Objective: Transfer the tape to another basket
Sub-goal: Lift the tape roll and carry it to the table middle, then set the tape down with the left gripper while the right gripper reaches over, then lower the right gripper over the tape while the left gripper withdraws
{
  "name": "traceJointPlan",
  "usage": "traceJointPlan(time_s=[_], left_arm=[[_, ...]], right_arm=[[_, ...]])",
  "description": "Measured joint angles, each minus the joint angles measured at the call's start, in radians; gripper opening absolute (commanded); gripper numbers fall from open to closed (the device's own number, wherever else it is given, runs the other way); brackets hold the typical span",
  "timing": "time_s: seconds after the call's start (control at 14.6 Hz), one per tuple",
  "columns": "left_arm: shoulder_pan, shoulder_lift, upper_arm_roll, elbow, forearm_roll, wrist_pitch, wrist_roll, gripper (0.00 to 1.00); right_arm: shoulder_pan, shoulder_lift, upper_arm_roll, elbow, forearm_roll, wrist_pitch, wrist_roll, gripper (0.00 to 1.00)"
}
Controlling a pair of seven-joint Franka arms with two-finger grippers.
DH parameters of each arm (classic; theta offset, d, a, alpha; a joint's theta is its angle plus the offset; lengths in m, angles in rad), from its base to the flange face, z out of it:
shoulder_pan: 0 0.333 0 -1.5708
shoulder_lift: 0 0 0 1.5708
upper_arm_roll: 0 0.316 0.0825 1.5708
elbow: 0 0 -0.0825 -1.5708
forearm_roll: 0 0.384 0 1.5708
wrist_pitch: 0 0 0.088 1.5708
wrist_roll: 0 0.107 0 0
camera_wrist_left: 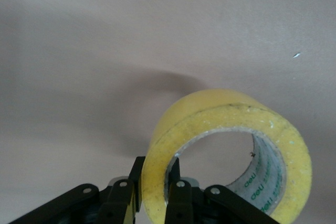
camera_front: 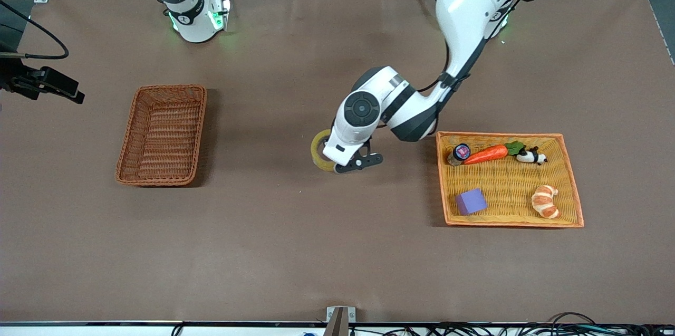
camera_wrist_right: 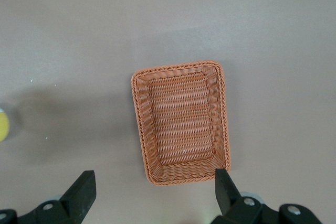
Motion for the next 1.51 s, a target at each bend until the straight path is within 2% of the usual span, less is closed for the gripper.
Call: traceJointPlan(time_s=[0.27, 0.34, 0.41, 0.48, 0.55, 0.62, 0.89, 1.03, 1.3, 1.51], left_arm=[[-0.060, 0.044, 0.024, 0.009, 0.000, 0.065, -0.067, 0.04], [-0.071, 0.052, 0.030, 0.010, 0.000, 0.080, -0.076, 0.07], [-0.080, 0.062, 0.032, 0.010, 0.000, 0.094, -0.086, 0.17], [-0.087, 0.073, 0.033, 0.010, 0.000, 0.107, -0.091, 0.22], [-0.090, 0.084, 0.034, 0.010, 0.000, 0.117, -0.091, 0.37], [-0.092, 0.092, 0.035, 0.010, 0.000, 0.121, -0.091, 0.98], [-0.088, 0.090, 0.037, 0.032, 0.000, 0.131, -0.092, 1.00], [-0.079, 0.052, 0.050, 0.054, 0.010, 0.112, -0.090, 1.00], [0.041, -0.132, 0.076, 0.076, 0.093, -0.116, 0.039, 1.00], [0.190, -0.280, 0.082, 0.075, 0.096, -0.273, 0.274, 1.00]], right_arm=[[0.000, 0.000, 0.000, 0.000, 0.000, 0.000, 0.000, 1.00], [0.000, 0.000, 0.000, 0.000, 0.000, -0.001, 0.000, 1.00], [0.000, 0.000, 0.000, 0.000, 0.000, -0.001, 0.000, 1.00], [0.000, 0.000, 0.000, 0.000, 0.000, -0.002, 0.000, 1.00], [0.000, 0.000, 0.000, 0.000, 0.000, -0.006, 0.000, 1.00], [0.000, 0.000, 0.000, 0.000, 0.000, -0.010, -0.001, 1.00], [0.000, 0.000, 0.000, 0.000, 0.000, -0.014, -0.004, 1.00], [0.000, 0.000, 0.000, 0.000, 0.000, -0.014, -0.004, 1.00], [0.013, 0.002, 0.025, -0.001, 0.046, -0.012, -0.009, 1.00], [0.067, 0.030, 0.125, -0.040, 0.053, 0.076, 0.090, 1.00]])
